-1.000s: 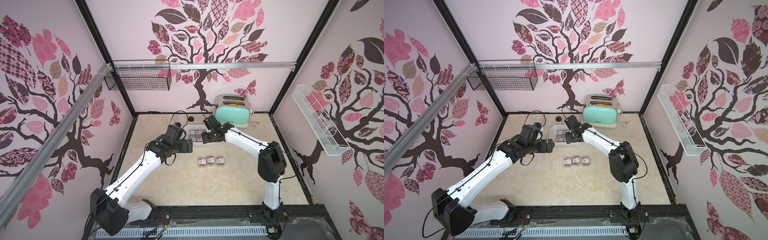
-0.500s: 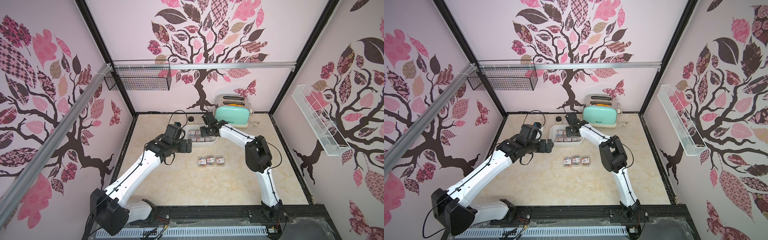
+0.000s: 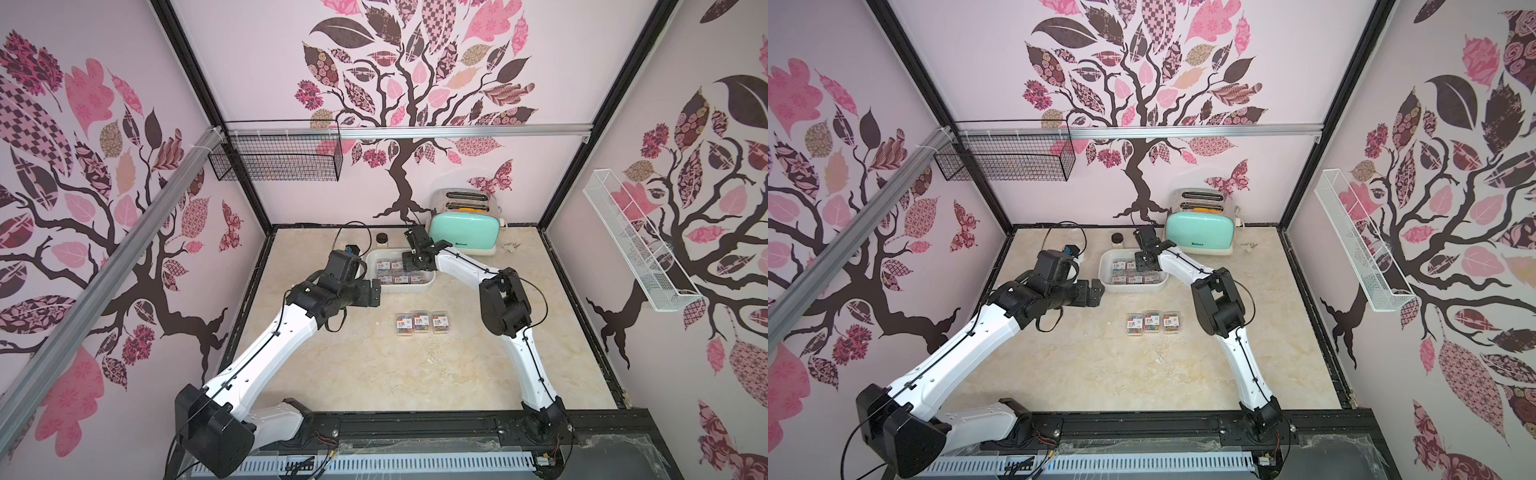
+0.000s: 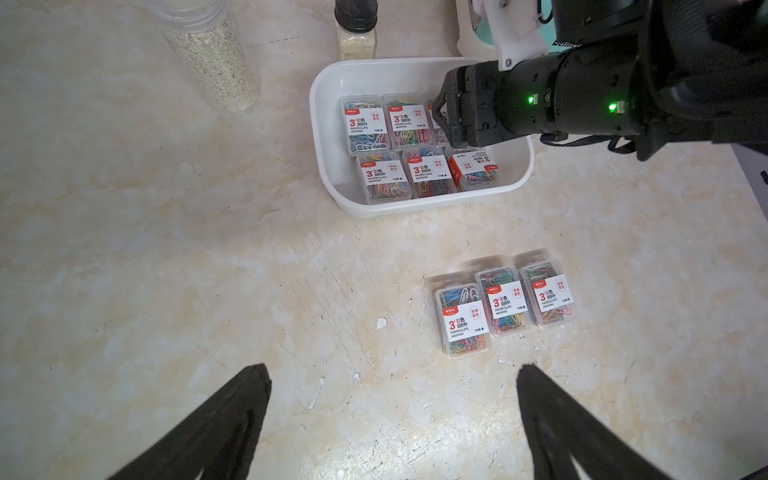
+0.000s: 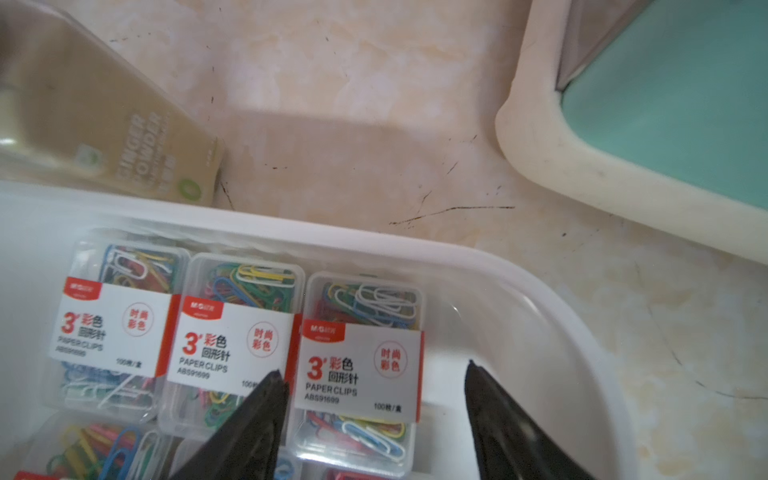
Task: Take the paper clips out of the storage box
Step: Pick up the boxed paper clips from the storage box.
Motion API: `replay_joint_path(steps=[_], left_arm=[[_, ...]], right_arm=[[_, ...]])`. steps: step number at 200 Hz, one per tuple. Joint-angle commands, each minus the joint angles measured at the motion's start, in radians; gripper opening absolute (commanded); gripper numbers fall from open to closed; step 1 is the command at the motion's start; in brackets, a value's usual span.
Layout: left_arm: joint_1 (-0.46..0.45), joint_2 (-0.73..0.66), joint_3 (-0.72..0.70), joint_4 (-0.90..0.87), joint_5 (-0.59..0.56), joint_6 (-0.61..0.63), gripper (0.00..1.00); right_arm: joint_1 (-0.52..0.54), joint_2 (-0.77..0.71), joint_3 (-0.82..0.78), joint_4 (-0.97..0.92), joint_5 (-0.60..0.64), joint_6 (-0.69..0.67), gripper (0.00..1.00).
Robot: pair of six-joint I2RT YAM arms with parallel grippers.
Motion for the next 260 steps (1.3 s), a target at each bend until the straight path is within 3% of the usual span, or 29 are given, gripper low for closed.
replay_joint_path(steps=[1, 72, 166, 260], left_arm=[[0.004, 0.007, -0.008, 0.016, 0.010, 0.010, 0.98], [0.004, 0.009, -0.008, 0.014, 0.008, 0.011, 0.98], [0.004, 0.009, -0.012, 0.020, 0.011, 0.011, 0.98], [0.004, 0.011, -0.008, 0.033, 0.021, 0.013, 0.98]], right_arm=[[0.000, 0.053, 0.044, 0.008, -0.009, 0.014, 0.71], [-0.001, 0.112, 0.068, -0.014, -0.010, 0.019, 0.69], [-0.003, 0.085, 0.058, 0.001, -0.014, 0.013, 0.43], [-0.003, -0.007, 0.091, 0.004, -0.021, -0.028, 0.30]])
